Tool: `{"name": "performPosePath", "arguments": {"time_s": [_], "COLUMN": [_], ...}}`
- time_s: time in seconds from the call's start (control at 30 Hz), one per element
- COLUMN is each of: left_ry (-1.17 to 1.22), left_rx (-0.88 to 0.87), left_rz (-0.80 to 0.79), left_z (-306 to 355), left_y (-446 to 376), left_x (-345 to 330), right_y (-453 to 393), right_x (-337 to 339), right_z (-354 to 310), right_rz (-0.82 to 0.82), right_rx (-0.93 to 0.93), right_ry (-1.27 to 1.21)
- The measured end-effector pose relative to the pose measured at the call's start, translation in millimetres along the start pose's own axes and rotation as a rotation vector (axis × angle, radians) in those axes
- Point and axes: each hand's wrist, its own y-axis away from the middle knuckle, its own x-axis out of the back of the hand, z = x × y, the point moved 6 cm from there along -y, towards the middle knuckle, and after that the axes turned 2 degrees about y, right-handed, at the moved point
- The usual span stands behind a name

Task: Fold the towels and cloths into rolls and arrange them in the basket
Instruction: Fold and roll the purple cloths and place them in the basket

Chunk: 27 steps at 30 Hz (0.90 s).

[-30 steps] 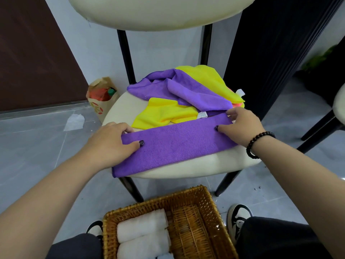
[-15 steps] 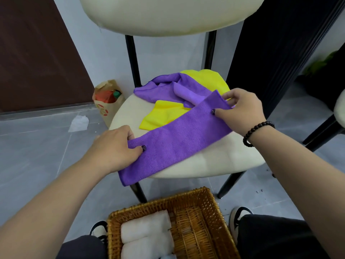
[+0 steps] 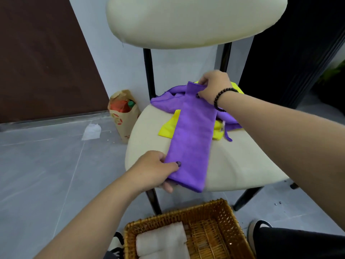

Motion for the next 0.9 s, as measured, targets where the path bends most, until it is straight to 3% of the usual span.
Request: {"name": "performPosePath", "arguments": {"time_s": [0.27, 0.43, 0.67, 0.9], "left_ry": [0.260, 0.247, 0.254, 0.252], "left_rx": [0.041, 0.033, 0.012, 0.037], "left_rz": [-0.148, -0.162, -0.149, -0.124], "left_z": [2.6, 6.0, 13.3, 15.4], "left_y": [-5.2, -3.6, 0.2, 9.0], "left_x": [-28.0, -32.3, -43.4, -60.6], "right_y": [-19.9, 8.8, 129.0, 208.3], "right_x": [-34.2, -15.0, 28.4, 25.0], "right_z": [-26.9, -16.9, 11.8, 60.3], "right_rz": [-0.071, -0.039, -0.146, -0.193], "right_rx": [0.113, 0.052, 0.056, -0.085], "right_ry": [0.247, -0.030, -0.161, -0.245]}}
